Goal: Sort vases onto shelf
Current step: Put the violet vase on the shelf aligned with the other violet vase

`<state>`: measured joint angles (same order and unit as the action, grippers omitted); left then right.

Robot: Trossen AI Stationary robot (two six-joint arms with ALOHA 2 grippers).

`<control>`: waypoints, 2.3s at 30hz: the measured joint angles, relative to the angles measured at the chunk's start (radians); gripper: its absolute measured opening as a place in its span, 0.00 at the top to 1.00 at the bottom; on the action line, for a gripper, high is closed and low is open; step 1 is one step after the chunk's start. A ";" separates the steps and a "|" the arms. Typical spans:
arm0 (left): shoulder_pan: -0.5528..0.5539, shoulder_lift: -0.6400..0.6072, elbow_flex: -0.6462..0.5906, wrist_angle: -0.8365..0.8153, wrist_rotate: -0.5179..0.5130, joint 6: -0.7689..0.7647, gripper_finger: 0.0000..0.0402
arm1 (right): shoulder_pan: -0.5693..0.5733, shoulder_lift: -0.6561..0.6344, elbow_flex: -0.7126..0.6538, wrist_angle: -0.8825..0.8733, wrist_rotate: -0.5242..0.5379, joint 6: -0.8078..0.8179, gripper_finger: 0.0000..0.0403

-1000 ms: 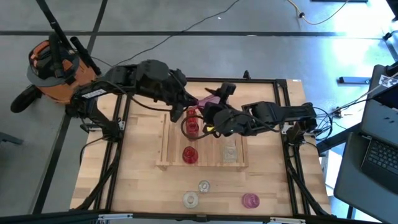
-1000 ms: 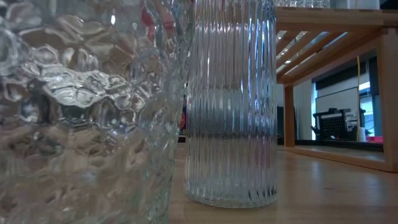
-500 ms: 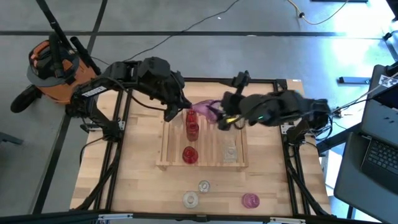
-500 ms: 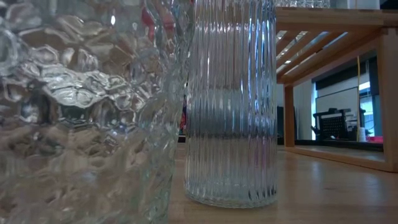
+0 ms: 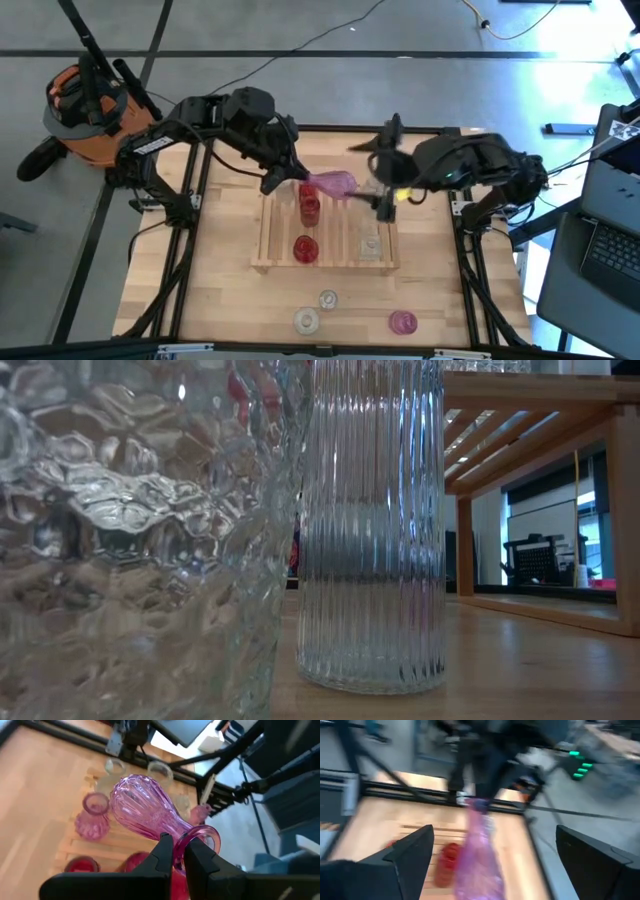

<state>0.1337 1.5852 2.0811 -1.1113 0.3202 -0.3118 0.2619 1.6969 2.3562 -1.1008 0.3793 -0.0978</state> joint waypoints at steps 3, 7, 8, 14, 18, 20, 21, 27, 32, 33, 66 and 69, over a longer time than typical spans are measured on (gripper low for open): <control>-0.004 0.006 0.000 -0.012 0.025 -0.002 0.96 | -0.010 0.037 0.000 0.025 -0.112 -0.009 0.11; -0.010 0.012 0.000 -0.013 0.050 -0.020 0.96 | -0.050 0.090 0.000 0.043 -0.259 -0.007 0.15; -0.014 0.012 0.000 -0.010 0.049 -0.022 0.96 | -0.061 0.103 -0.001 0.042 -0.276 -0.006 0.15; -0.039 0.014 0.001 -0.008 0.054 -0.044 0.96 | -0.121 0.144 -0.002 0.017 -0.295 0.014 0.21; -0.056 0.014 0.001 -0.027 0.031 -0.046 0.96 | -0.144 0.150 -0.002 0.010 -0.323 0.019 0.27; -0.061 0.014 0.001 -0.027 0.013 -0.048 0.96 | -0.154 0.151 -0.001 0.007 -0.343 0.019 0.31; -0.062 0.014 0.001 -0.025 0.006 -0.048 0.96 | -0.154 0.153 0.000 0.003 -0.357 0.020 0.33; -0.062 0.014 0.001 -0.022 0.002 -0.053 0.96 | -0.165 0.191 -0.001 -0.004 -0.478 0.023 0.50; -0.064 0.014 0.001 -0.023 0.004 -0.057 0.96 | -0.166 0.217 0.000 0.002 -0.514 0.012 0.65; -0.064 0.014 -0.001 -0.026 0.003 -0.058 0.96 | -0.167 0.219 0.000 0.003 -0.515 0.012 0.68; -0.070 0.004 0.002 0.122 -0.056 -0.043 0.86 | -0.127 0.199 -0.003 0.045 -0.421 -0.039 0.89; -0.060 -0.027 0.002 0.111 -0.087 -0.040 0.88 | -0.092 0.169 -0.003 0.033 -0.327 -0.031 0.89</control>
<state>0.0734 1.5585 2.0827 -1.0004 0.2328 -0.3520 0.1698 1.8661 2.3535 -1.0677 0.0519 -0.1286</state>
